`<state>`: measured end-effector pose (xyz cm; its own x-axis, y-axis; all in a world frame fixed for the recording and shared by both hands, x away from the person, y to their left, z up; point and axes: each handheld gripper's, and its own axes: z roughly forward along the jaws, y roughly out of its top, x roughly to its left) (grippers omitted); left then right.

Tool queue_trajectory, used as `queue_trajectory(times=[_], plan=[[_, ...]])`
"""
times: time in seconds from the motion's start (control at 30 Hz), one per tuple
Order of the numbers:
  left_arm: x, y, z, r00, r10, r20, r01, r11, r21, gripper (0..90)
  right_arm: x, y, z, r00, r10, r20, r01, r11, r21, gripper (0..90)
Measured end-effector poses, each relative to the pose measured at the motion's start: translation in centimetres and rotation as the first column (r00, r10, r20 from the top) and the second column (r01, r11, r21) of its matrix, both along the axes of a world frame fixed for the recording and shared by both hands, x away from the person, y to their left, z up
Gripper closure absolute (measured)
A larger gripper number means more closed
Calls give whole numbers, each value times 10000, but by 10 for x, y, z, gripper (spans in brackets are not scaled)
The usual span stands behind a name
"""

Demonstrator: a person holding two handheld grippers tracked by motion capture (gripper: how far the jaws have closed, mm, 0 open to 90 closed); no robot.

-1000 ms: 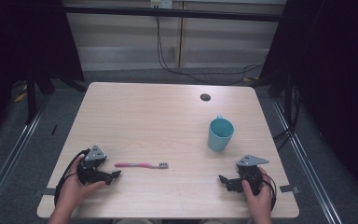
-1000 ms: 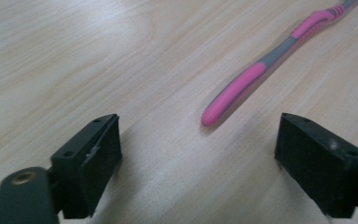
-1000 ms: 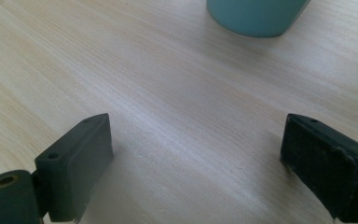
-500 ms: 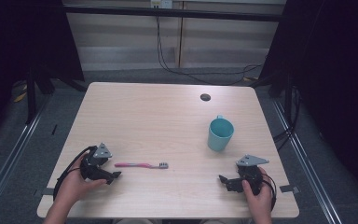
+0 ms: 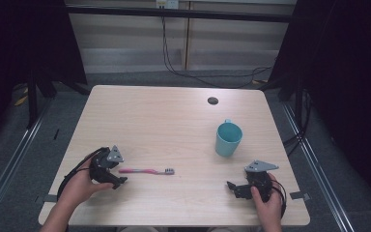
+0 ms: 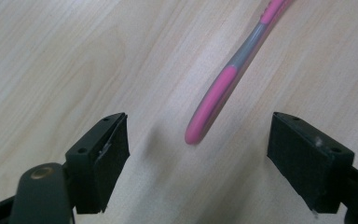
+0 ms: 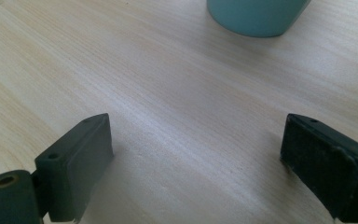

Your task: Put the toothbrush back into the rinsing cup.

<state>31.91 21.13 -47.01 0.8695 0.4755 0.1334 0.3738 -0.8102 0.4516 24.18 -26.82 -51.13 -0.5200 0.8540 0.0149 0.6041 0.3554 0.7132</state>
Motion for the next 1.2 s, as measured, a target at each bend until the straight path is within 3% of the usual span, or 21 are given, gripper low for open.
queue_trajectory(times=[0.13,0.33,0.4,0.77,0.83,1.1,1.2], plan=[[3,-8,4,9998,-203,36,202,9996,208,209,0,0,0,10000,-2,-1,2,10000,2,84],[8,-19,8,9975,-705,-68,708,9931,936,217,0,0,0,10000,-2,-2,2,10000,1,84],[9,-21,8,9975,-701,-66,704,9929,960,217,0,0,0,10000,0,0,0,10000,2,84],[15,-32,7,9928,-1154,-327,1192,9797,1613,256,0,0,0,10000,-1,-3,1,10000,2,84],[17,-34,8,9912,-1274,-353,1317,9740,1844,270,0,0,0,10000,-3,-2,3,10000,2,84],[23,-40,11,9874,-1502,-505,1574,9664,2034,289,0,0,0,10000,-1,-1,1,10000,1,84],[24,-42,11,9871,-1498,-565,1580,9682,1938,317,0,0,0,10000,0,-2,0,10000,0,84]])
